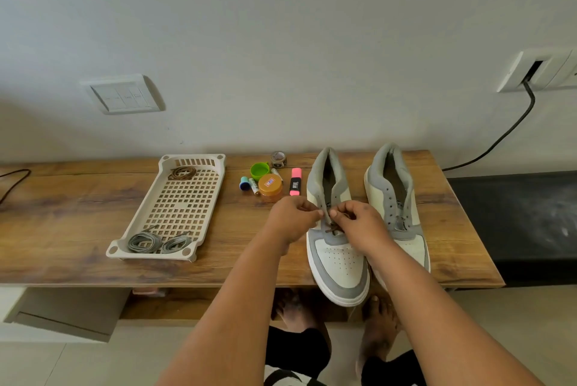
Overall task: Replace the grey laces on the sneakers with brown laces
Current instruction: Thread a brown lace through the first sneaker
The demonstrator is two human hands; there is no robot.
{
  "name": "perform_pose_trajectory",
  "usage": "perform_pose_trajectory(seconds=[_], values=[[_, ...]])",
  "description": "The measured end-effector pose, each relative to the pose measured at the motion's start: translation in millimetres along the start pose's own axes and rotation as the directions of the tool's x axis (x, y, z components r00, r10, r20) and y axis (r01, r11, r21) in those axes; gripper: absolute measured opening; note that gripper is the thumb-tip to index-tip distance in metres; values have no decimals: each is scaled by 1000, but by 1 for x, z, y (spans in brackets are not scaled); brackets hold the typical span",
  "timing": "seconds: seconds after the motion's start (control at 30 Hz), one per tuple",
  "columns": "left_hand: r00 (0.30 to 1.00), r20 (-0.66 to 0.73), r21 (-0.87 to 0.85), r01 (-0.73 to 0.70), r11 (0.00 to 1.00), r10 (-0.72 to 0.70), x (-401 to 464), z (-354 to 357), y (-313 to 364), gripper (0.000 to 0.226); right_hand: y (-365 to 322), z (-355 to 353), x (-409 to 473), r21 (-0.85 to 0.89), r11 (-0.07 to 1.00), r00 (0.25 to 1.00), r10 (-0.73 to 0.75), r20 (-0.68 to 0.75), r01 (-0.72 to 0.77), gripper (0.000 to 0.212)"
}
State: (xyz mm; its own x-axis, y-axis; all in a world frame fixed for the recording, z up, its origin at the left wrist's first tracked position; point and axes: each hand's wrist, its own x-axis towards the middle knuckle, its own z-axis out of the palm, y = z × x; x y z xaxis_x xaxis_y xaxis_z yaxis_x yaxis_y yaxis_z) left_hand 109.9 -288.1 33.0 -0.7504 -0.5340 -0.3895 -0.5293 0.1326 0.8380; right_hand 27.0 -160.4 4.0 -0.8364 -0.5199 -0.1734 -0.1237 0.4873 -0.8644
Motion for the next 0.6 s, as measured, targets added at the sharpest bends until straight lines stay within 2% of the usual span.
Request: perform_pose_trajectory(seconds=[0.07, 0.13, 0.37, 0.5, 0.6], values=[[999, 43, -3, 23, 1000, -23, -1, -5, -1, 12, 0, -1, 0, 113, 993, 999, 40, 13, -41, 6], [998, 54, 9, 37, 999, -37, -3, -5, -1, 13, 1, 0, 0, 132, 990, 999, 52, -3, -51, 6], [1000, -22, 17, 13, 1000, -13, -4, 1, -2, 9, -4, 6, -1, -116, 993, 998, 7, -59, -13, 15], [1000, -18, 20, -12, 1000, 12, -4, 2, -1, 9, -4, 7, -5, -270, 960, 993, -100, -68, 78, 15], [999, -33, 23, -17, 1000, 18, -3, 3, -3, 7, -3, 11, -4, -149, 988, 997, -52, -54, 44, 15]])
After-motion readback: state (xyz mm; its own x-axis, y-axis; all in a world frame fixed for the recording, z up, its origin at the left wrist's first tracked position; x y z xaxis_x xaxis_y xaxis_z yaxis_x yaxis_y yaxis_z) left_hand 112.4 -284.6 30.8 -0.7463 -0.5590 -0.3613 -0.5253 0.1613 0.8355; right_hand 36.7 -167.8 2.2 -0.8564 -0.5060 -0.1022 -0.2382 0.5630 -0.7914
